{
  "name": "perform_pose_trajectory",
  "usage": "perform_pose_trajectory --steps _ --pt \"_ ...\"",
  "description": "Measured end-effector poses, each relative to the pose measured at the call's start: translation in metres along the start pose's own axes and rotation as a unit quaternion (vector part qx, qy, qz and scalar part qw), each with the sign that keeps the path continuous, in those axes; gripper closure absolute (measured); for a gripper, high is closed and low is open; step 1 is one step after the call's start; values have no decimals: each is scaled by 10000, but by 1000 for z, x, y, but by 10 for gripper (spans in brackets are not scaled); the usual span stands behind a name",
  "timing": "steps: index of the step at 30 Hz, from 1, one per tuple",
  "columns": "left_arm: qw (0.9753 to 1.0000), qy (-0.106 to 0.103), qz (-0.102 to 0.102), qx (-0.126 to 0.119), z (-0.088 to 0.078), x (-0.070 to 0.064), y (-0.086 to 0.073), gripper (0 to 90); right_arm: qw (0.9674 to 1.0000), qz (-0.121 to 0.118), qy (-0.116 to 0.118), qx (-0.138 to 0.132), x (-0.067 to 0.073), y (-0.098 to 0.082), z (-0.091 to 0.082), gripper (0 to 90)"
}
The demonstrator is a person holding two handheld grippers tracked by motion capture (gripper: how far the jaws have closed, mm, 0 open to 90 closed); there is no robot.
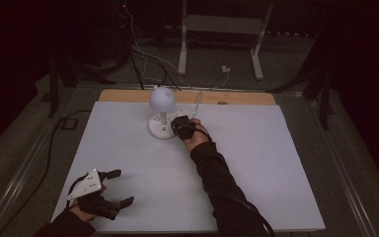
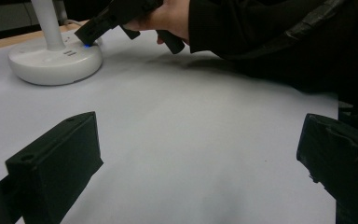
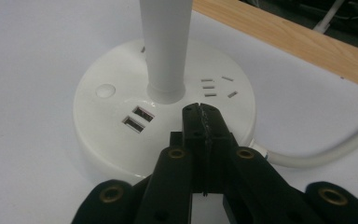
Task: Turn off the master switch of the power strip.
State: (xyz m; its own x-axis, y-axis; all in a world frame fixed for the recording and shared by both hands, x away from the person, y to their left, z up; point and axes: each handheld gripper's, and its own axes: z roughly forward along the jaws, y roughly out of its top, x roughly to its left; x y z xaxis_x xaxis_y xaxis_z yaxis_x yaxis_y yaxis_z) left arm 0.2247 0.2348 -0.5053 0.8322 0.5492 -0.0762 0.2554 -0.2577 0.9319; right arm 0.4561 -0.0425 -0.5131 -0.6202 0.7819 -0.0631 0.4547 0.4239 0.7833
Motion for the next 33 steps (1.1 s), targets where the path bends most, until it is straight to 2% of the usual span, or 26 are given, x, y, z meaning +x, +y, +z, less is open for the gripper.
perform_pose_trajectory --steps 2,8,11,13,14,15,20,25,29,32,33 --pt "10000 2 -3 2 0 0 0 3 9999 -109 -89 2 2 0 0 900" --pt "10000 -1 1 -8 0 0 0 3 9999 -77 -79 -18 2 0 0 900" --pt "10000 -5 -28 -30 -1 1 0 2 10000 40 -60 -3 1 1 0 900" --pt "10000 7 -31 -32 -1 1 0 3 10000 -5 -77 51 2 3 0 900" --pt "10000 7 -31 -32 -1 1 0 3 9999 135 -16 21 1 6 -2 900" --pt "10000 0 -28 -39 -1 1 0 3 9998 174 -46 -27 3 8 -4 900" --pt "10000 8 -12 -32 -1 1 0 2 9995 187 -92 -226 3 17 -13 900" --pt "10000 19 -5 -26 -1 1 0 3 9995 260 -11 -182 -2 15 -18 899" --pt "10000 25 0 -18 -1 0 0 2 9992 303 156 -206 -7 11 -20 819" --pt "10000 28 -15 -28 0 0 0 2 9989 274 269 -258 -8 11 -24 723" --pt "10000 28 -15 -28 0 0 0 3 9989 274 269 -258 -8 11 -24 723"
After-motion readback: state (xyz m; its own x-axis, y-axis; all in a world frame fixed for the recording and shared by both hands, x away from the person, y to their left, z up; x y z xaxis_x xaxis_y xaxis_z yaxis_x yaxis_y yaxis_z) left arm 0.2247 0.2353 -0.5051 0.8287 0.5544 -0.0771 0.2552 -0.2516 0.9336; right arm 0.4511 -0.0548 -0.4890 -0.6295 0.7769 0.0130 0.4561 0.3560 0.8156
